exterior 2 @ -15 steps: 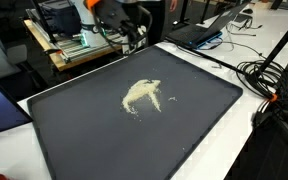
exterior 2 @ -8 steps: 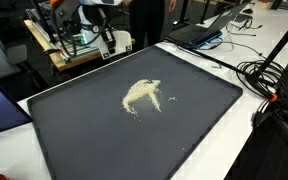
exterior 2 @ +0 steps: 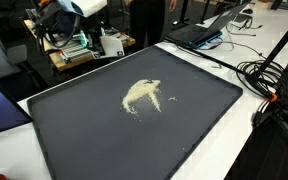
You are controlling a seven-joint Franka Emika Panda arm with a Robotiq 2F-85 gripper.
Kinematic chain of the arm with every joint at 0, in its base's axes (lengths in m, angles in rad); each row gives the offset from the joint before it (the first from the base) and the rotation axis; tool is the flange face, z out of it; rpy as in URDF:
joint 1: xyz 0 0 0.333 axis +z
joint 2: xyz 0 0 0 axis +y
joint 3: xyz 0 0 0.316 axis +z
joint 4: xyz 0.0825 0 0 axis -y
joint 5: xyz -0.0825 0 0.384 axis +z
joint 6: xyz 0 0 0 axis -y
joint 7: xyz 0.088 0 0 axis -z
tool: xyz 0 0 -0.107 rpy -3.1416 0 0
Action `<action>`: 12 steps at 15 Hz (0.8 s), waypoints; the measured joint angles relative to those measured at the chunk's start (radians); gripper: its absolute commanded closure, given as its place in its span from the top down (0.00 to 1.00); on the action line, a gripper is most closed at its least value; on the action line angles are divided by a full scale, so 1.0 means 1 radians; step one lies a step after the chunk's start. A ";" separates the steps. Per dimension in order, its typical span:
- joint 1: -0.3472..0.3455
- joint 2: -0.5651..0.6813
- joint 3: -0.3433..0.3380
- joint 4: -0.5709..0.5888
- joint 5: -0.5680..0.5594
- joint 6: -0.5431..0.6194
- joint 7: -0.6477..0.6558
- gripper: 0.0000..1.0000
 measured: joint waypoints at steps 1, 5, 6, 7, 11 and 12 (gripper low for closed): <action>0.000 0.000 -0.001 0.000 0.001 0.000 0.007 0.01; 0.000 0.003 0.001 0.004 0.014 -0.008 0.036 0.01; 0.000 0.006 0.001 0.009 0.034 -0.024 0.065 0.01; 0.000 0.011 0.001 0.016 0.053 -0.036 0.106 0.01; -0.005 0.044 -0.004 0.050 0.106 -0.055 0.276 0.01; -0.008 0.051 -0.005 0.057 0.112 -0.052 0.319 0.01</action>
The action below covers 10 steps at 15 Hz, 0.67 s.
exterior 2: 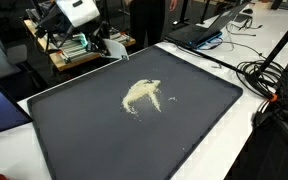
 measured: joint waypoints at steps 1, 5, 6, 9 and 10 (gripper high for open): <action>-0.004 0.005 -0.002 0.004 0.008 0.006 0.041 0.01; -0.025 0.008 -0.006 0.004 0.058 0.040 0.190 0.01; -0.032 0.008 -0.009 0.004 0.070 0.043 0.224 0.01; -0.070 0.019 -0.024 0.005 0.114 0.036 0.299 0.01; -0.087 0.028 -0.030 0.005 0.132 0.027 0.312 0.01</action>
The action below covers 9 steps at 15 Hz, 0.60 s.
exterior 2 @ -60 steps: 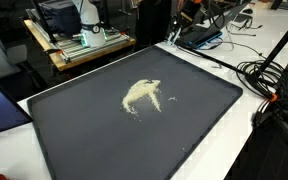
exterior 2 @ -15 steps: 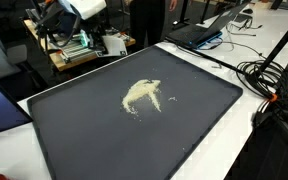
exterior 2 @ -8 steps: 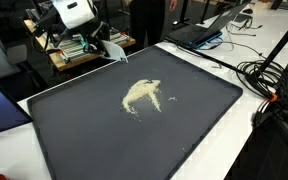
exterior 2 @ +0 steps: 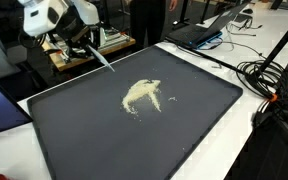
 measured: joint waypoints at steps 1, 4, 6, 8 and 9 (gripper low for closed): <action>-0.018 0.010 -0.006 0.000 0.021 -0.014 0.010 0.01; -0.070 0.040 -0.016 -0.001 0.097 -0.061 0.034 0.04; -0.097 0.053 -0.017 -0.005 0.158 -0.082 0.035 0.04; -0.105 0.056 -0.017 -0.007 0.175 -0.085 0.035 0.04; -0.104 0.056 -0.017 -0.007 0.178 -0.085 0.035 0.01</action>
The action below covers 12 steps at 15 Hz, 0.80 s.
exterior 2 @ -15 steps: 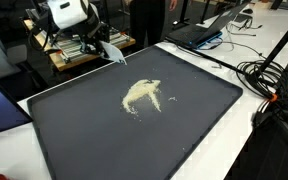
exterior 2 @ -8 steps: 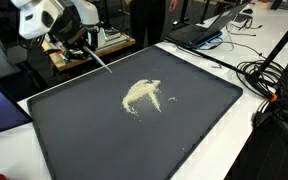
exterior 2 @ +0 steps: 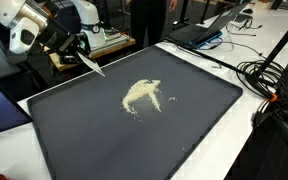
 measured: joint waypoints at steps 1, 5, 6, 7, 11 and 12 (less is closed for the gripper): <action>0.000 0.000 0.001 0.000 0.001 0.000 0.000 0.01; 0.000 0.000 0.002 -0.002 0.074 -0.016 0.001 0.01; 0.001 0.000 0.002 -0.006 0.115 -0.022 0.004 0.01; 0.001 0.000 0.002 -0.012 0.155 -0.023 0.010 0.01; 0.001 0.000 -0.008 -0.059 0.289 0.026 0.050 0.01; 0.001 -0.001 -0.011 -0.074 0.318 0.051 0.055 0.01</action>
